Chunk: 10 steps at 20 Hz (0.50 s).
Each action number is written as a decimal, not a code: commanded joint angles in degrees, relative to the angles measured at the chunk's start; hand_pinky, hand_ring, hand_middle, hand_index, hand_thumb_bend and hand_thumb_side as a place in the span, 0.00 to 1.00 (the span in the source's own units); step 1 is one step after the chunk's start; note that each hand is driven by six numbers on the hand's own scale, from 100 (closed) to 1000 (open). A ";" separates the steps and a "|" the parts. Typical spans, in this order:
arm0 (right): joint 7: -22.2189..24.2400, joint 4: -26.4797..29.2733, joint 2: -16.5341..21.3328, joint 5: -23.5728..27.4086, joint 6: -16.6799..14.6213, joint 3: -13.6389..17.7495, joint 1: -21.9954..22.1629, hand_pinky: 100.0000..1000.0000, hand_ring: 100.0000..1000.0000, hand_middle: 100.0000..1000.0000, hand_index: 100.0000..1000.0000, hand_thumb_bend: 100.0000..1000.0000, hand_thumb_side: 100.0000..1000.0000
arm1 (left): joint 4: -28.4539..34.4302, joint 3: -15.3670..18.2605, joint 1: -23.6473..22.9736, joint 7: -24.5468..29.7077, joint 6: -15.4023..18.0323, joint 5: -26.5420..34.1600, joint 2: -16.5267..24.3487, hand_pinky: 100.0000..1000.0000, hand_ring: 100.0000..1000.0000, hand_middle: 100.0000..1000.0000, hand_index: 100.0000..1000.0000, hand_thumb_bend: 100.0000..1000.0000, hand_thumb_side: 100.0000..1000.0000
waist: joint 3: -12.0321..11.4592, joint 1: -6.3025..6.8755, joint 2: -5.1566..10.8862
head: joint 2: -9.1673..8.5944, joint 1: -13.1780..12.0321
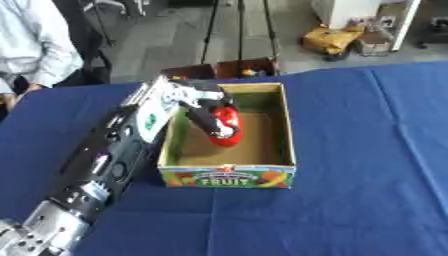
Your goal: Pick up objects on the table and place them in the box.
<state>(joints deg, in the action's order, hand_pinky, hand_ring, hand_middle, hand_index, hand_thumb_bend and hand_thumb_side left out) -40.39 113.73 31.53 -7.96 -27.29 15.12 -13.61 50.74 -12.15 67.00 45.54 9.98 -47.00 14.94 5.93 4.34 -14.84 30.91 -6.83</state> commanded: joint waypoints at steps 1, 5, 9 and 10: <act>-0.32 0.86 1.15 0.25 -0.58 0.28 -0.56 0.67 0.72 0.63 0.79 0.00 0.88 | 0.34 -0.16 0.88 0.27 0.67 0.02 0.16 0.24 0.47 0.50 0.65 0.00 0.35 | 0.07 -0.27 0.87 | -0.59 -0.12; -0.45 0.86 1.20 0.36 -0.55 0.33 -0.61 0.67 0.72 0.63 0.79 0.00 0.88 | 0.66 -0.77 0.91 1.89 2.39 -0.53 0.15 0.31 0.55 0.56 0.70 0.00 0.34 | 0.07 -0.18 0.96 | -0.61 -0.18; -0.54 0.86 1.22 0.43 -0.54 0.39 -0.65 0.67 0.72 0.63 0.79 0.00 0.88 | 0.54 -0.94 0.68 4.64 4.20 -1.86 -0.01 0.43 0.66 0.66 0.78 0.00 0.36 | 0.08 -0.14 1.06 | -0.73 -0.19; -0.58 0.86 1.22 0.44 -0.54 0.41 -0.65 0.67 0.72 0.63 0.79 0.00 0.88 | 0.39 -0.93 0.62 5.42 4.53 -1.90 -0.07 0.46 0.68 0.69 0.80 0.00 0.40 | 0.09 -0.14 1.07 | -0.77 -0.18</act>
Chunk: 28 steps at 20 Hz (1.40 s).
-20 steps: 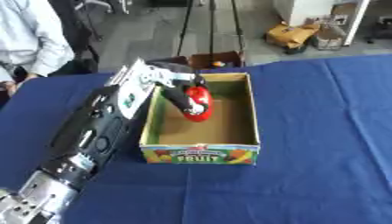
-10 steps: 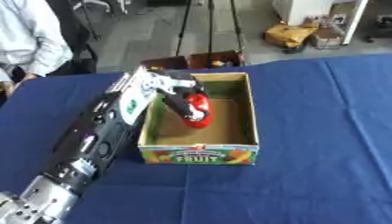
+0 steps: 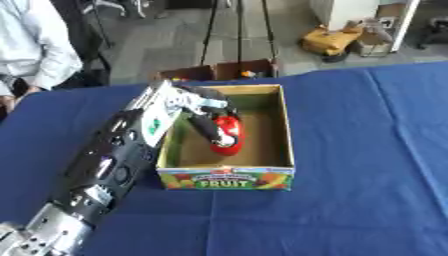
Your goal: Pick up objects on the table and place them in the box.
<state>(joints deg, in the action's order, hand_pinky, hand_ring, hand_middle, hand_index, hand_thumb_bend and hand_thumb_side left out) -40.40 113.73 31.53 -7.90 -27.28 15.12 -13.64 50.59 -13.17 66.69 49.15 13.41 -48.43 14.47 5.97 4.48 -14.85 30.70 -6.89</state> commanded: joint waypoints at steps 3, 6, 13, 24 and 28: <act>-0.66 0.86 1.22 0.40 -0.56 0.45 -0.61 0.67 0.72 0.63 0.79 0.00 0.88 | 0.00 -0.06 0.82 2.70 1.92 -0.69 0.31 0.51 0.72 0.75 0.82 0.00 0.42 | 0.06 -0.29 1.11 | -0.62 -0.13; -0.70 0.86 1.21 0.40 -0.53 0.47 -0.64 0.67 0.72 0.63 0.79 0.00 0.88 | -0.49 -0.28 0.72 2.81 2.50 -1.28 0.23 0.60 0.78 0.84 0.87 0.00 0.44 | 0.08 -0.27 1.11 | -0.70 -0.18; -0.81 0.86 1.18 0.53 -0.39 0.48 -0.70 0.67 0.72 0.63 0.79 0.00 0.87 | -3.03 -0.96 0.42 2.82 5.06 -1.07 -0.37 1.00 1.00 0.98 0.97 0.00 0.55 | 0.11 -0.26 1.05 | -0.72 -0.20; -0.61 0.86 1.06 0.63 -0.17 0.42 -0.54 0.67 0.72 0.62 0.79 0.00 0.87 | 1.85 0.39 0.70 2.82 5.06 2.88 -0.36 1.00 1.00 0.99 0.99 0.03 0.63 | -0.04 -0.33 1.10 | -0.43 -0.18; -0.57 0.86 1.08 0.64 -0.10 0.43 -0.41 0.67 0.72 0.62 0.79 0.00 0.87 | 7.49 1.32 1.22 2.82 3.47 6.60 0.32 1.00 1.00 0.97 0.98 0.00 0.63 | -0.19 -0.36 1.24 | -0.24 -0.15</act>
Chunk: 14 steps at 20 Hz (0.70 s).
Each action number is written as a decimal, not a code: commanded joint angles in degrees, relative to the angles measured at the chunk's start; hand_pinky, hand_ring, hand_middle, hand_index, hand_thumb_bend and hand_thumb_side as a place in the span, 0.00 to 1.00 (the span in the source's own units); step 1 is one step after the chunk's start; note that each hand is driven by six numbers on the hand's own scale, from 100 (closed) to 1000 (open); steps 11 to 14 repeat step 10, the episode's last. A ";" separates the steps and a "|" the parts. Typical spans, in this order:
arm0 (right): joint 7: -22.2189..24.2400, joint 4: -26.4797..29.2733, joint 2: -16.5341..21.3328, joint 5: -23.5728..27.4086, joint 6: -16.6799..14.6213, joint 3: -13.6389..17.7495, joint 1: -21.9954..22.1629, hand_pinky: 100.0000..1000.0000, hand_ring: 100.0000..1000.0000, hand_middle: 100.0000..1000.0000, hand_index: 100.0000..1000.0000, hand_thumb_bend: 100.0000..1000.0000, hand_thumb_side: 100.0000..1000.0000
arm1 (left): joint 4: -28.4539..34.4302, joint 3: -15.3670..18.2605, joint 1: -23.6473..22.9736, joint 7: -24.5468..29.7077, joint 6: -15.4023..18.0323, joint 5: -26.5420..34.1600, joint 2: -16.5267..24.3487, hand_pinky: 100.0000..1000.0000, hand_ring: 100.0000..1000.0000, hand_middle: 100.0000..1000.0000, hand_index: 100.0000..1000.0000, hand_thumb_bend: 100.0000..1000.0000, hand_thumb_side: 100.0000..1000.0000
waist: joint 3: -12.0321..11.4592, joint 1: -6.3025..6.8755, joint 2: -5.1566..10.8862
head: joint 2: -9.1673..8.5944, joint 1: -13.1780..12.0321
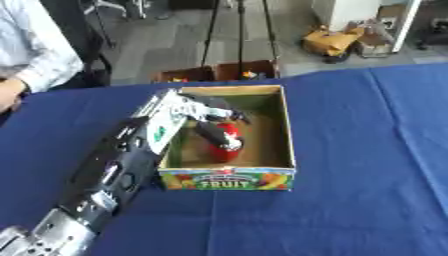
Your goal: Pick up objects on the table and place them in the box.
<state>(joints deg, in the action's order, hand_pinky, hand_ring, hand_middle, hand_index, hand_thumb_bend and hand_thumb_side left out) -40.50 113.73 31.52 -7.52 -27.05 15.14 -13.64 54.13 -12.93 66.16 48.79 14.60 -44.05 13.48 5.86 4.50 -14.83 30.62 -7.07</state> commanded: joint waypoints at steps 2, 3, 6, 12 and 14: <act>-0.48 0.86 1.12 0.25 -0.31 0.42 -0.35 0.67 0.72 0.62 0.79 0.00 0.87 | 6.74 1.44 2.01 3.18 1.26 4.07 1.83 1.00 1.00 0.97 0.98 0.00 0.63 | -0.17 -0.38 1.29 | -0.07 0.04; -0.50 0.86 1.14 0.23 -0.29 0.43 -0.31 0.67 0.72 0.62 0.79 0.00 0.87 | 8.20 1.78 2.13 3.18 0.71 5.01 2.08 1.00 1.00 0.96 0.98 0.00 0.63 | -0.23 -0.40 1.34 | -0.02 0.07; -0.61 0.86 1.20 0.21 -0.23 0.49 -0.30 0.67 0.72 0.62 0.79 0.00 0.87 | 11.94 2.58 2.09 3.18 -0.86 7.37 2.77 1.00 1.00 0.94 0.97 0.00 0.63 | -0.38 -0.47 1.43 | 0.02 0.12; -0.86 0.86 1.29 0.11 -0.28 0.60 -0.21 0.67 0.72 0.62 0.79 0.00 0.87 | 18.08 4.59 1.68 3.01 -2.61 10.36 4.03 1.00 1.00 0.91 0.96 0.00 0.61 | -0.59 -0.66 1.49 | 0.30 0.44; -0.86 0.86 1.29 0.11 -0.28 0.60 -0.21 0.67 0.72 0.62 0.79 0.00 0.87 | 18.08 4.59 1.68 3.01 -2.61 10.36 4.03 1.00 1.00 0.91 0.96 0.00 0.61 | -0.59 -0.66 1.49 | 0.30 0.44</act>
